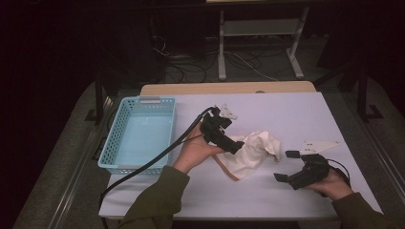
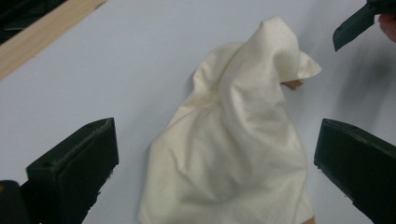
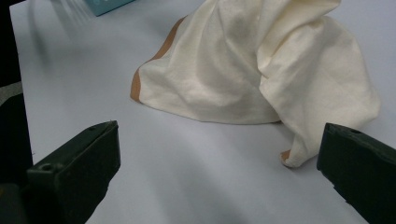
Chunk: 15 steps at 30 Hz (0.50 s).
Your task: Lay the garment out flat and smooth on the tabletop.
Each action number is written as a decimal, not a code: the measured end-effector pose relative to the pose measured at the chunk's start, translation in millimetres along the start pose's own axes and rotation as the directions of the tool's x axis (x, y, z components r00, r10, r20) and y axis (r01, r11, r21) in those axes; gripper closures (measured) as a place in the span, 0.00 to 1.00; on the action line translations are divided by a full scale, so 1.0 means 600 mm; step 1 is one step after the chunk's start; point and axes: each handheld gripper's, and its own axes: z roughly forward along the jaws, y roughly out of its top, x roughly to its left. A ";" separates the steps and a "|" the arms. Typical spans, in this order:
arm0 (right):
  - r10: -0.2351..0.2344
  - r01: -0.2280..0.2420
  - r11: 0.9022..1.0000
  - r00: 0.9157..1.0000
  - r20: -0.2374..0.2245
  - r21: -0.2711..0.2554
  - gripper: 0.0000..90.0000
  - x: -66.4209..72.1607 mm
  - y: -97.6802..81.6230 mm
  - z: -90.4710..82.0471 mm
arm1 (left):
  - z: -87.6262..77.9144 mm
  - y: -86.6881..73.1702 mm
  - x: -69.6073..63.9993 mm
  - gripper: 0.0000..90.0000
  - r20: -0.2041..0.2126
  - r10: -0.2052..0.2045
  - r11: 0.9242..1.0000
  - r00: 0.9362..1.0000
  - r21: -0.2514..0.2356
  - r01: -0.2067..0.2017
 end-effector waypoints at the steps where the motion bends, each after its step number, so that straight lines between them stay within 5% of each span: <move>1: -0.002 0.002 1.000 1.000 0.001 0.000 0.00 0.000 0.000 0.001 | -0.004 -0.003 0.002 0.00 -0.003 -0.002 1.000 1.000 -0.002 0.002; 15: -0.003 0.003 1.000 1.000 -0.009 0.004 0.00 0.000 0.002 0.005 | -0.038 -0.038 0.015 0.00 -0.040 -0.039 0.999 0.998 -0.009 0.039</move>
